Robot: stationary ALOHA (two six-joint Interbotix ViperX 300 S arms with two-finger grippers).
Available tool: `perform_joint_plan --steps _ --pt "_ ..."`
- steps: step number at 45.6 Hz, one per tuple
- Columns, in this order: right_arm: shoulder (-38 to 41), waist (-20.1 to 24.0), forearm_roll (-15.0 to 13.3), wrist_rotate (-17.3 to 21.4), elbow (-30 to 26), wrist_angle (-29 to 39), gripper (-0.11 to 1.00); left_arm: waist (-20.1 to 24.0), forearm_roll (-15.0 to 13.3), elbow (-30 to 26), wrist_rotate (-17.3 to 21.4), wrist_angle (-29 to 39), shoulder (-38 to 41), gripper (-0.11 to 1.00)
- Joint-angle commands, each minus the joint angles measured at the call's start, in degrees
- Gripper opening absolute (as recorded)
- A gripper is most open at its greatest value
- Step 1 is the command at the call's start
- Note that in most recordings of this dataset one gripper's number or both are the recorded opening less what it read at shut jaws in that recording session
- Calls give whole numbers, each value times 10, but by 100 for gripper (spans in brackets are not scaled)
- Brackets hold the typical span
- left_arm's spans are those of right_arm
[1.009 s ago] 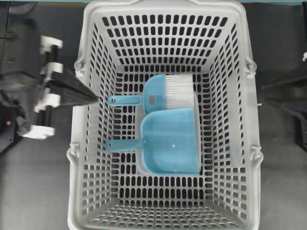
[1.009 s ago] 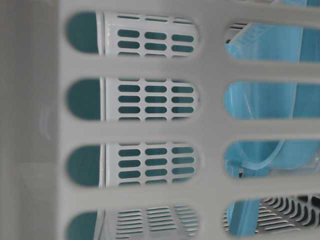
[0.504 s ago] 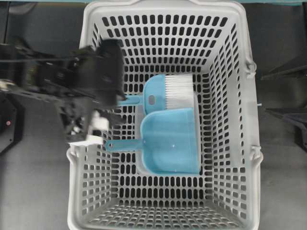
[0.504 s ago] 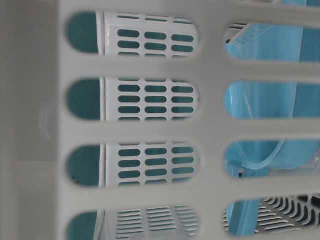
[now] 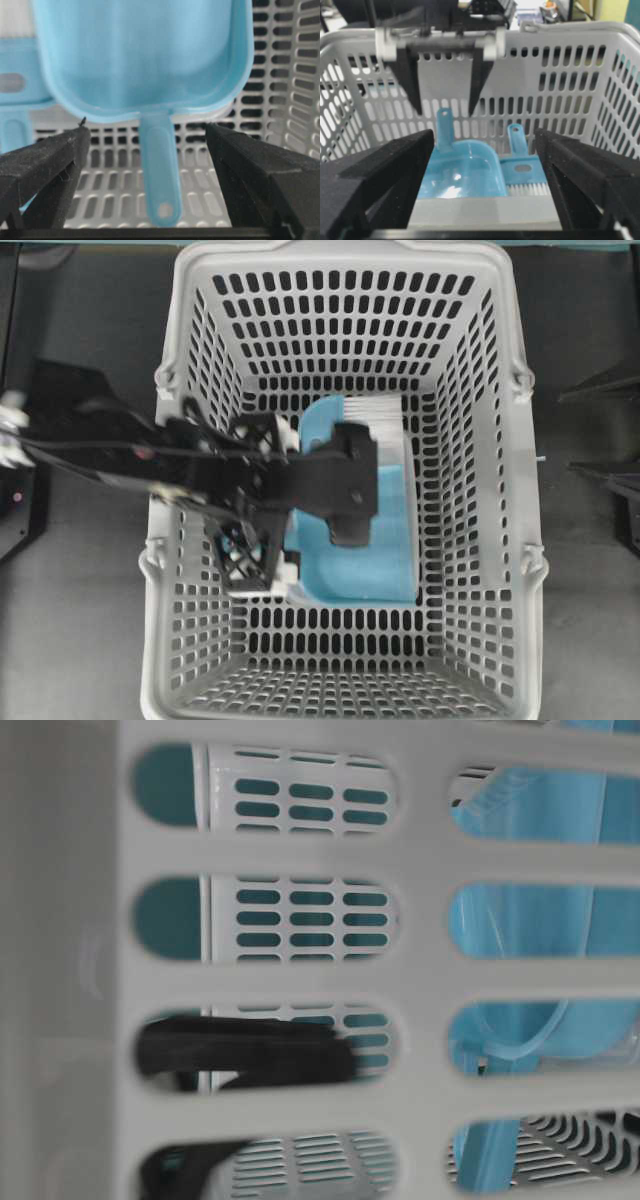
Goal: Pick up the dustpan from the shopping basket with the left arm.
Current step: 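Move the left gripper over the basket toward the blue dustpan handle, then lower the left gripper around the dustpan handle and close it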
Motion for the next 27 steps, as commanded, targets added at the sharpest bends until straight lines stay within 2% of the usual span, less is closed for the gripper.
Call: perform_joint_plan --steps 1,12,27 --pt "0 -1 2 1 -3 -6 78 -5 2 -6 -3 4 11 90" --pt "-1 0 2 1 0 -7 78 -7 1 10 -4 41 42 90" --pt "-2 0 2 1 2 -7 78 -7 2 35 -14 33 57 90"
